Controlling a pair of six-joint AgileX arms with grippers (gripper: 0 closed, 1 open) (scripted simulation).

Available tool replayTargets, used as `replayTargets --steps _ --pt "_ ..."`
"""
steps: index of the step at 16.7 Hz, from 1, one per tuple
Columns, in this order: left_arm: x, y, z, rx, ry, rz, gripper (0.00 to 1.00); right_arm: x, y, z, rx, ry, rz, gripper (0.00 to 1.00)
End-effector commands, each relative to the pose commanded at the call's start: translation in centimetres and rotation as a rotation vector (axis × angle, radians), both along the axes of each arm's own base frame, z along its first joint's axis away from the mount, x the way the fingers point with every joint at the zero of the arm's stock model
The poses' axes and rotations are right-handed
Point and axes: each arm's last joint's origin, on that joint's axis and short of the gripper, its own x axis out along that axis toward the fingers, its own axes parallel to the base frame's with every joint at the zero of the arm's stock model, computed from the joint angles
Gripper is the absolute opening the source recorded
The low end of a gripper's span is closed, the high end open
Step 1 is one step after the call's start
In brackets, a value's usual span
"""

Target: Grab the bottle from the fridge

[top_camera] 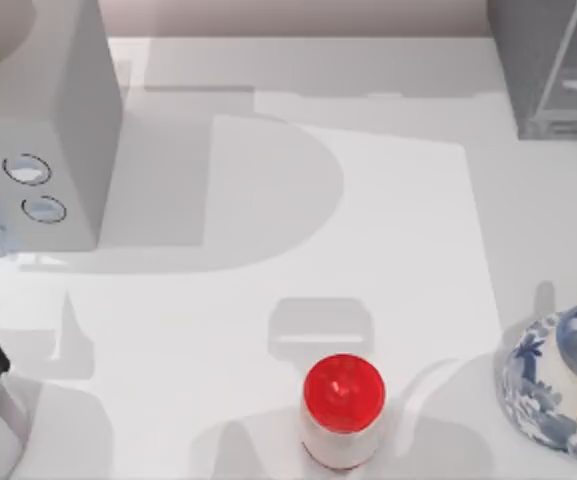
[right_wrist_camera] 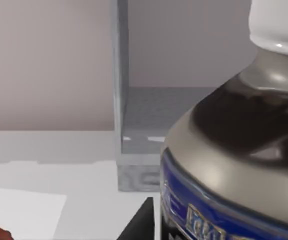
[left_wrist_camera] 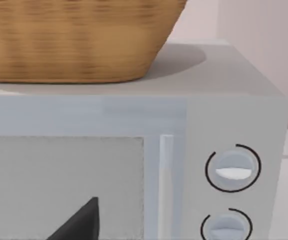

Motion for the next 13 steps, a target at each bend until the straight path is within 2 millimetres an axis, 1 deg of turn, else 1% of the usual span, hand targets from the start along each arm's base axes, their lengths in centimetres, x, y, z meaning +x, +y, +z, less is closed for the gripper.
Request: replayTargets --steps 5,7,8,10,13 --pt "0.0 0.0 0.0 0.0 0.0 0.0 1.0 -0.1 0.1 -0.3 0.0 0.002 0.006 0.0" --pt "0.0 0.0 0.0 0.0 0.0 0.0 1.0 0.0 0.0 -0.3 0.002 0.003 0.004 0.0" --pt "0.0 0.0 0.0 0.0 0.0 0.0 1.0 0.0 0.0 0.1 0.001 -0.007 -0.003 0.0" --pt "0.0 0.0 0.0 0.0 0.0 0.0 1.0 0.0 0.0 1.9 -0.005 -0.052 -0.028 0.0" --pt "0.0 0.0 0.0 0.0 0.0 0.0 1.0 0.6 -0.1 6.3 -0.016 -0.133 -0.079 0.0"
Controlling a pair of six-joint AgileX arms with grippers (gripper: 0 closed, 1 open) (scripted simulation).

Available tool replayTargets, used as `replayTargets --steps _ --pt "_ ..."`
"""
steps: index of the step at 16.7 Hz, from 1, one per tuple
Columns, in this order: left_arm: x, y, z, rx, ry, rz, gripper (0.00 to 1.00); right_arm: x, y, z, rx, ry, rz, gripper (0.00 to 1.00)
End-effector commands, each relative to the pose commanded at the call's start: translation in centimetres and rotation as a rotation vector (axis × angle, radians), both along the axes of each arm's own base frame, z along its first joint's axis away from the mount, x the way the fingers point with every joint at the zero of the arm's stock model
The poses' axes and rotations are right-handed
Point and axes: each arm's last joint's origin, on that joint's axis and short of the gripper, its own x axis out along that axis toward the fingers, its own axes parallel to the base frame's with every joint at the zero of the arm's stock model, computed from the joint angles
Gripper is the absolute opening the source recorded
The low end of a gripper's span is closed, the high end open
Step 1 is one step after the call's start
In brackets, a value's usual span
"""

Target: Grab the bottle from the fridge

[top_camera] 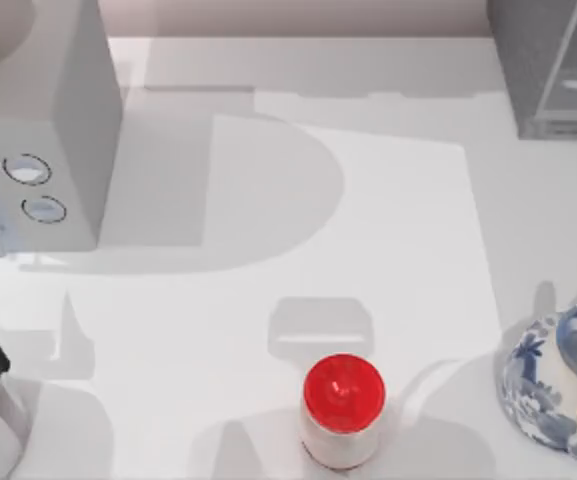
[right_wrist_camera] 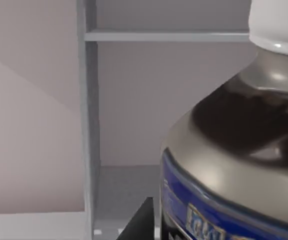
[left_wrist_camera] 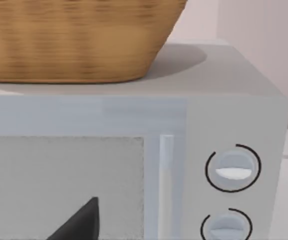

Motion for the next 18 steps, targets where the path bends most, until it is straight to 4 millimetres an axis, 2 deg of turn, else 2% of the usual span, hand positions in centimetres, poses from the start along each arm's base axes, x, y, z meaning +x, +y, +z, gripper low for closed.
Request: replayTargets --steps 3,5,7,10,13,15,18 --pt "0.0 0.0 0.0 0.0 0.0 0.0 1.0 2.6 0.3 4.5 -0.003 -0.035 -0.051 0.0" --pt "0.0 0.0 0.0 0.0 0.0 0.0 1.0 6.0 1.0 6.5 -0.002 -0.016 -0.078 0.0" --pt "0.0 0.0 0.0 0.0 0.0 0.0 1.0 10.3 2.5 7.0 -0.003 0.029 -0.092 0.0" --pt "0.0 0.0 0.0 0.0 0.0 0.0 1.0 16.7 6.7 5.3 -0.012 0.099 -0.086 0.0" --pt "0.0 0.0 0.0 0.0 0.0 0.0 1.0 21.0 12.9 1.5 -0.025 0.149 -0.055 0.0" --pt "0.0 0.0 0.0 0.0 0.0 0.0 1.0 22.3 17.4 -1.4 -0.03 0.163 -0.025 0.0" --pt "0.0 0.0 0.0 0.0 0.0 0.0 1.0 22.2 23.6 -5.2 -0.028 0.162 0.027 0.0"
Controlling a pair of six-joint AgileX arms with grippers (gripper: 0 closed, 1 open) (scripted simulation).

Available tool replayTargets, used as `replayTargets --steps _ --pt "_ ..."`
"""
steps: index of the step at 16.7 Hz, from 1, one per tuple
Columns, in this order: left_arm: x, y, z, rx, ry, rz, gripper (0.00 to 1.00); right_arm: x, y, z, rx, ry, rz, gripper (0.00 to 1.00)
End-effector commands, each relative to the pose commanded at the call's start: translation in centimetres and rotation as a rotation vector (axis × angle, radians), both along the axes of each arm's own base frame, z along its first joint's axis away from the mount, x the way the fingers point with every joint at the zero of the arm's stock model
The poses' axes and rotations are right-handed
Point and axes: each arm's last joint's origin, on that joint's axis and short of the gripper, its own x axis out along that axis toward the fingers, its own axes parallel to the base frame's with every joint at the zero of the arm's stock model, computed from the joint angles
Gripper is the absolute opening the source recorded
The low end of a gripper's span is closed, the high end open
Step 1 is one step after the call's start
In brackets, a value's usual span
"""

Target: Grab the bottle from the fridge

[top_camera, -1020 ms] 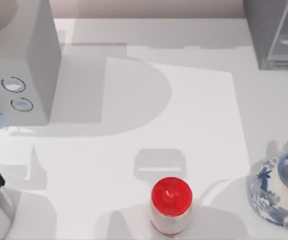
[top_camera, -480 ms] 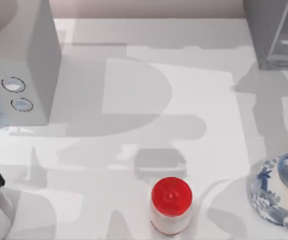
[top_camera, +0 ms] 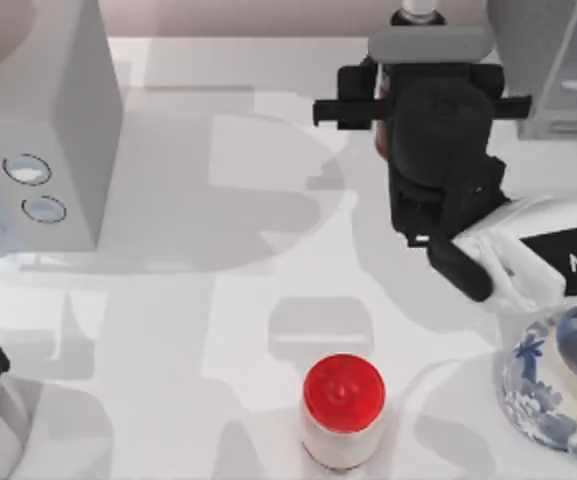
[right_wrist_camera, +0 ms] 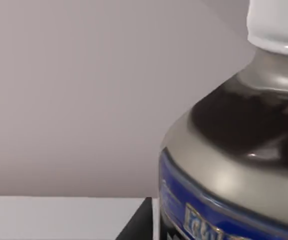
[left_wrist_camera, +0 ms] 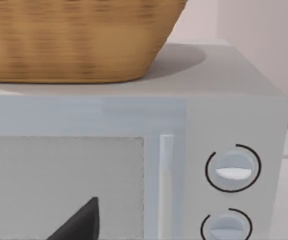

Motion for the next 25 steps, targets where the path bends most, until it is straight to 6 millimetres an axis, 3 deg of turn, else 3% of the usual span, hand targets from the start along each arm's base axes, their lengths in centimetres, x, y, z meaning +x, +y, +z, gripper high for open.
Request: replayTargets --steps 3,5,11,18,24,25 --pt "0.0 0.0 0.0 0.0 0.0 0.0 1.0 -1.2 4.1 -2.1 0.023 -0.02 0.04 0.0" --pt "0.0 0.0 0.0 0.0 0.0 0.0 1.0 -1.6 5.1 -2.5 0.034 -0.028 0.052 0.0" --pt "0.0 0.0 0.0 0.0 0.0 0.0 1.0 -1.3 5.0 -2.9 0.029 -0.021 0.053 0.0" --pt "0.0 0.0 0.0 0.0 0.0 0.0 1.0 2.4 5.1 -6.6 0.015 -0.003 0.053 0.0" --pt "0.0 0.0 0.0 0.0 0.0 0.0 1.0 3.4 5.1 -6.6 0.034 -0.028 0.052 0.0" --pt "0.0 0.0 0.0 0.0 0.0 0.0 1.0 3.4 5.1 -6.6 0.034 -0.028 0.052 0.08"
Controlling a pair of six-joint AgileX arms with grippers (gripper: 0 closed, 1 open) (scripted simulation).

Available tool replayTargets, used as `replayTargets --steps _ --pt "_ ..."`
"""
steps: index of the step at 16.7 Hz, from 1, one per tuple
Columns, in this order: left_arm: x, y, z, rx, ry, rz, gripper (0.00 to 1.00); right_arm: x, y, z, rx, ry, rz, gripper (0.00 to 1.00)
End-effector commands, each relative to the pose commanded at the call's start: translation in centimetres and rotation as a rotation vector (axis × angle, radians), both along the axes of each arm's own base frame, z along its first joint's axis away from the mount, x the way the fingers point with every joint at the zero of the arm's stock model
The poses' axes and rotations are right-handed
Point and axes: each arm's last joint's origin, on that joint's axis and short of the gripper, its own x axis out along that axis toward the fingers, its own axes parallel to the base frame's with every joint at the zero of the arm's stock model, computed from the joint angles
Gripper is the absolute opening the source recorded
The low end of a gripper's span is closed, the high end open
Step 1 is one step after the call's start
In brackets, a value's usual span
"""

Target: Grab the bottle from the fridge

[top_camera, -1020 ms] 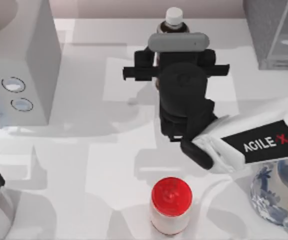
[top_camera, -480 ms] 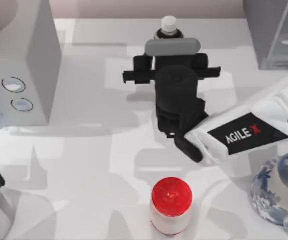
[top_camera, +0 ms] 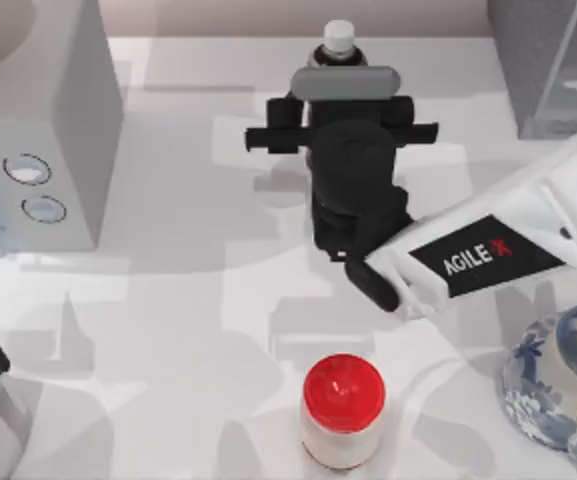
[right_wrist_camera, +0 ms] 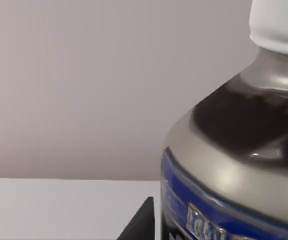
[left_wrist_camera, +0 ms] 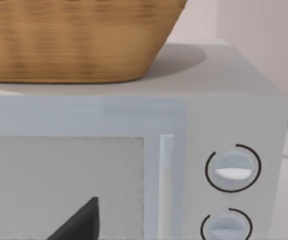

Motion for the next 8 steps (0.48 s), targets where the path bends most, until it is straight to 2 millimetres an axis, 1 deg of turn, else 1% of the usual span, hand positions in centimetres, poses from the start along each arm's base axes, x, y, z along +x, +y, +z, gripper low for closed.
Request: replayTargets --steps 8 --pt "0.0 0.0 0.0 0.0 0.0 0.0 1.0 0.0 0.0 0.0 0.0 0.0 0.0 0.68"
